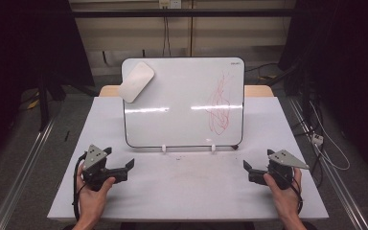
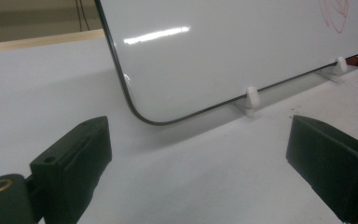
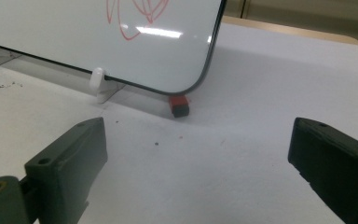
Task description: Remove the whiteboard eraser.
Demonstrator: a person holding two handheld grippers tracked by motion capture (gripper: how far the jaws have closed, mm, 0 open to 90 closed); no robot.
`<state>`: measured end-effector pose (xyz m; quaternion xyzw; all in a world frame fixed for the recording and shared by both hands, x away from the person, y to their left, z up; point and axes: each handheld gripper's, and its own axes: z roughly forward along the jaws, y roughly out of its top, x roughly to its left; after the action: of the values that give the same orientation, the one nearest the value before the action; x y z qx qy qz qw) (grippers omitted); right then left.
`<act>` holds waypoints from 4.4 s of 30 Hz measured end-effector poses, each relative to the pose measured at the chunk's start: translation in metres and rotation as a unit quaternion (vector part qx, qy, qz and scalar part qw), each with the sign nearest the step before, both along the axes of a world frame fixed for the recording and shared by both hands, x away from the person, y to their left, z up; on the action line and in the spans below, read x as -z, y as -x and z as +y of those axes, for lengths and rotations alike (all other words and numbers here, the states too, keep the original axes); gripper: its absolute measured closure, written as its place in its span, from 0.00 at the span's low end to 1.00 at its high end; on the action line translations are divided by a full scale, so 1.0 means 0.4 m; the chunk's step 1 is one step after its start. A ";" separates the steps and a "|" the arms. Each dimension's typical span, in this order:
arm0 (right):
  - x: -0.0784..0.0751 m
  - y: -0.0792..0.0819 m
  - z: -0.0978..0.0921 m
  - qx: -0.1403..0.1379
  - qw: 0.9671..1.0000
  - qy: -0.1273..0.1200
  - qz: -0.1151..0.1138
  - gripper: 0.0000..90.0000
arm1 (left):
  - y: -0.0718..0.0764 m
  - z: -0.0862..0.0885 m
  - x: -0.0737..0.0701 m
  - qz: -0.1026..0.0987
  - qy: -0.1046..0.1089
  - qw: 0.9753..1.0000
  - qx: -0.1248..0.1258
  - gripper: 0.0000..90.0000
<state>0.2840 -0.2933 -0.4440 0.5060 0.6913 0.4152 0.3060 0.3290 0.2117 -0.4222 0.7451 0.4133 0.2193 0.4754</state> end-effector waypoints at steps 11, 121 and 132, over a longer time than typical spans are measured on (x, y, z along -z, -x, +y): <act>0.003 -0.002 0.002 -0.015 1.000 -0.018 -0.001 0.05 | -0.016 0.008 0.011 0.018 0.007 1.000 0.004 0.08; 0.020 -0.018 0.010 -0.037 0.999 -0.026 0.009 0.05 | -0.443 -0.195 -0.304 -0.104 -0.250 0.963 0.016 0.35; 0.019 -0.019 0.013 -0.036 0.999 -0.025 0.009 0.05 | -0.442 -0.180 -0.307 -0.084 -0.222 0.971 0.032 0.35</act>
<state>0.2916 -0.2882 -0.4515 0.4921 0.7012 0.4385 0.2717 0.5060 0.1397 -0.2994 0.8239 0.2889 0.3519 0.3373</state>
